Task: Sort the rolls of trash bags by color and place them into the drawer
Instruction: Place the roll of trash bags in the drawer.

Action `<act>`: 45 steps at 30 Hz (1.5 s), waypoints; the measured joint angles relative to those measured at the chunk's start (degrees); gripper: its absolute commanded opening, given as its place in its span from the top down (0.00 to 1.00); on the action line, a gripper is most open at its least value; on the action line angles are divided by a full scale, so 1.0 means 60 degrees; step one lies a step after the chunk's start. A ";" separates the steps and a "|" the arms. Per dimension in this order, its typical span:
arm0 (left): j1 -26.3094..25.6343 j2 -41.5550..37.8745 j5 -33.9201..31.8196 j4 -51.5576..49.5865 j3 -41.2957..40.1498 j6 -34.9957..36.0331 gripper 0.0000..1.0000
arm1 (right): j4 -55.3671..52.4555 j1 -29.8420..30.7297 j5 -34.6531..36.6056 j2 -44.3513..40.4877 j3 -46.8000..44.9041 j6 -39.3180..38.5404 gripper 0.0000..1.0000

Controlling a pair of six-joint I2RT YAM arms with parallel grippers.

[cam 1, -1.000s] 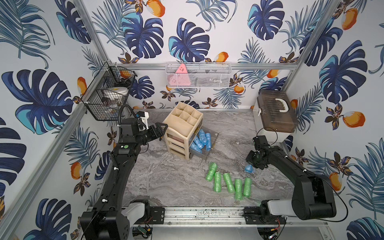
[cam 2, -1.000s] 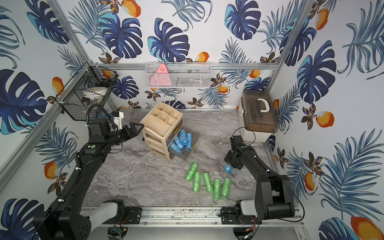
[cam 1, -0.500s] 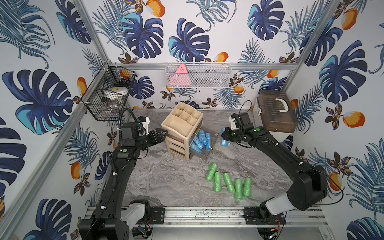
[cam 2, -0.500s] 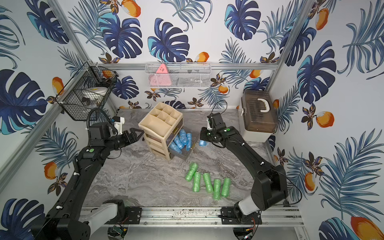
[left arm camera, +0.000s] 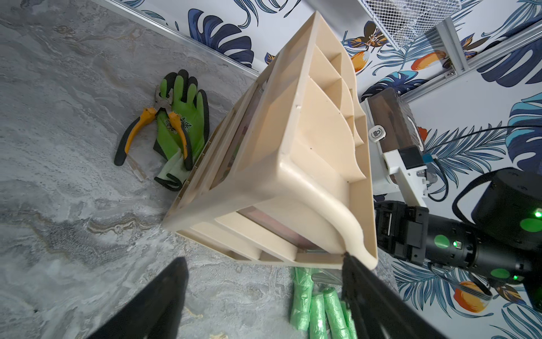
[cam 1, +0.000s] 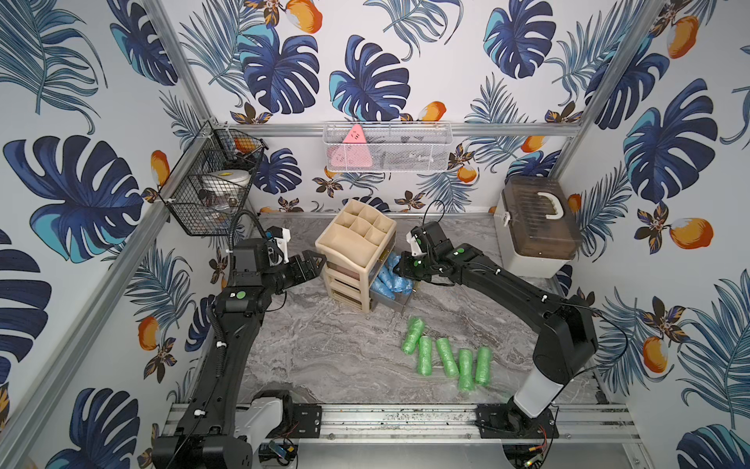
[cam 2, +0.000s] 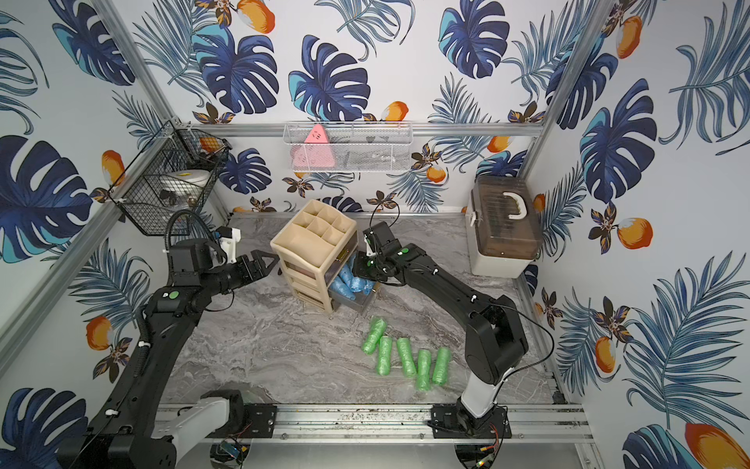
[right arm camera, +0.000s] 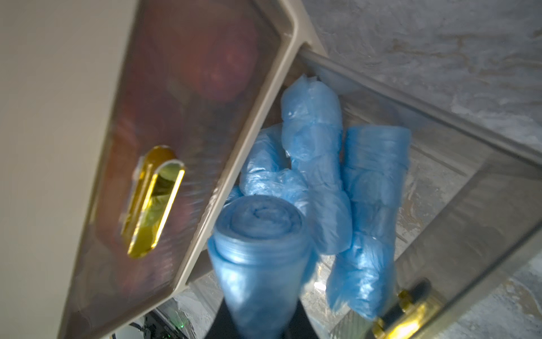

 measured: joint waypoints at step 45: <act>0.0000 0.0965 -0.0452 -0.0321 0.1559 0.0302 0.13 | -0.0929 0.0273 0.1734 0.0313 -0.0026 0.1876 0.94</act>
